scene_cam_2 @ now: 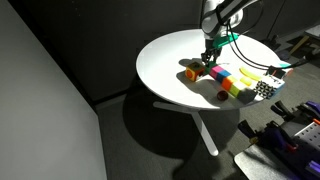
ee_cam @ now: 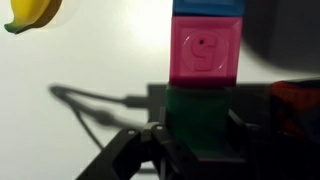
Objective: Place the green block on the pink block
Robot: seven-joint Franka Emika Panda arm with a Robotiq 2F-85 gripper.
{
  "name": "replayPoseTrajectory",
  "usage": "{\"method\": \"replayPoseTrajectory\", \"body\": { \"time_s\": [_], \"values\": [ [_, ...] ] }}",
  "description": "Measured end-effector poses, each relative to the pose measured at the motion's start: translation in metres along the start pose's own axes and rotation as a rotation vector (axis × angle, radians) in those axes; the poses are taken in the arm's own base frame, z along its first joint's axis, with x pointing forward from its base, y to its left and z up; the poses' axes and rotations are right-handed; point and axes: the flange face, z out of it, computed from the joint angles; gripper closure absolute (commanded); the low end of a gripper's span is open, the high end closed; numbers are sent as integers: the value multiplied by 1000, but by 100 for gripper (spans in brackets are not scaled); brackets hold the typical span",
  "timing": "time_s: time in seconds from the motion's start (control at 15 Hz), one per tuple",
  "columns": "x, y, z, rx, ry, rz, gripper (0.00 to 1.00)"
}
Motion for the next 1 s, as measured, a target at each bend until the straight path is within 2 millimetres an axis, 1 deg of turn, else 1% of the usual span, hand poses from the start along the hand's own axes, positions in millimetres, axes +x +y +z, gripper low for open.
{"method": "replayPoseTrajectory", "body": {
  "time_s": [0.2,0.53,1.0],
  "values": [
    [1,-5,-3,-3,6,-8,70],
    [3,-8,-14,-5,21,-14,70],
    [2,-6,-44,-14,47,-19,70]
  ]
}}
